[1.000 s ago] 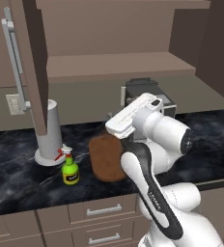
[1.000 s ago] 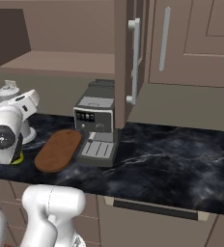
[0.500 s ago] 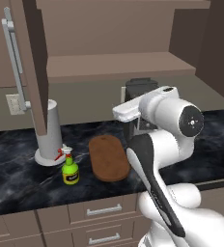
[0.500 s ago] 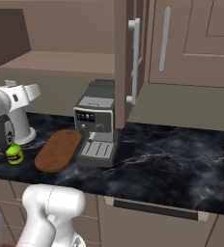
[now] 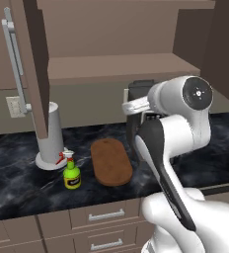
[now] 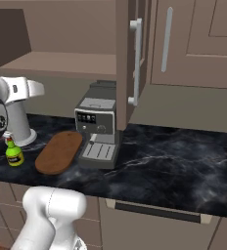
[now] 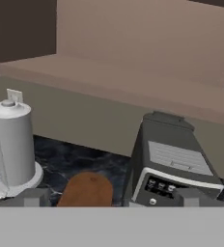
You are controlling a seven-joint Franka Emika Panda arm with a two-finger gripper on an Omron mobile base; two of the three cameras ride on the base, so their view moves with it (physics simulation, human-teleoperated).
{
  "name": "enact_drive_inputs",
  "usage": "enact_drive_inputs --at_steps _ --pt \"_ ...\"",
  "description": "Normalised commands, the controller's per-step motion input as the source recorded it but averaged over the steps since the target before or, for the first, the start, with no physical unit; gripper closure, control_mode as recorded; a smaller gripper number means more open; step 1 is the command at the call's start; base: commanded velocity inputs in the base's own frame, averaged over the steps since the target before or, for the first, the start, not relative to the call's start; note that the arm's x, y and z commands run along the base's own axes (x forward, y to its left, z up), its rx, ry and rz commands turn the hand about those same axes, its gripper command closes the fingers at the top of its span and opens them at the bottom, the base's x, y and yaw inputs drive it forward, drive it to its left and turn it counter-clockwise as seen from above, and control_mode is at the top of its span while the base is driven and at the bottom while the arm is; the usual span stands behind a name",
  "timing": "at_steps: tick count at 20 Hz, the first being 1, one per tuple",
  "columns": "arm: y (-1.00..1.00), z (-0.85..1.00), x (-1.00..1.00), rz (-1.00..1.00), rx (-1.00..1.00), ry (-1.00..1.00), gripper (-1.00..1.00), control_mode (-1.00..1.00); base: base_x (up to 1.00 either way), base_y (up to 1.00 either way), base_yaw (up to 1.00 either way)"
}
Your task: Grab the spray bottle from the cabinet, then place it next to the cutting board for sanitizing. Then grab the dish brush from the countertop next to the sink and place it next to the cutting board.
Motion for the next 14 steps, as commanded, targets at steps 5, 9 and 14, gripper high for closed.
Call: enact_drive_inputs --at_steps 5,9,14 --pt "-0.23 -0.2 -0.1 -0.03 0.0 0.08 -1.0 -1.0 0.0 0.0 0.0" --pt "-0.42 -0.25 -0.2 -0.01 0.0 0.06 -1.0 -1.0 0.0 0.0 0.0" --pt "-0.53 -0.1 -0.41 -0.06 0.01 0.09 -1.0 -1.0 0.0 0.0 0.0"
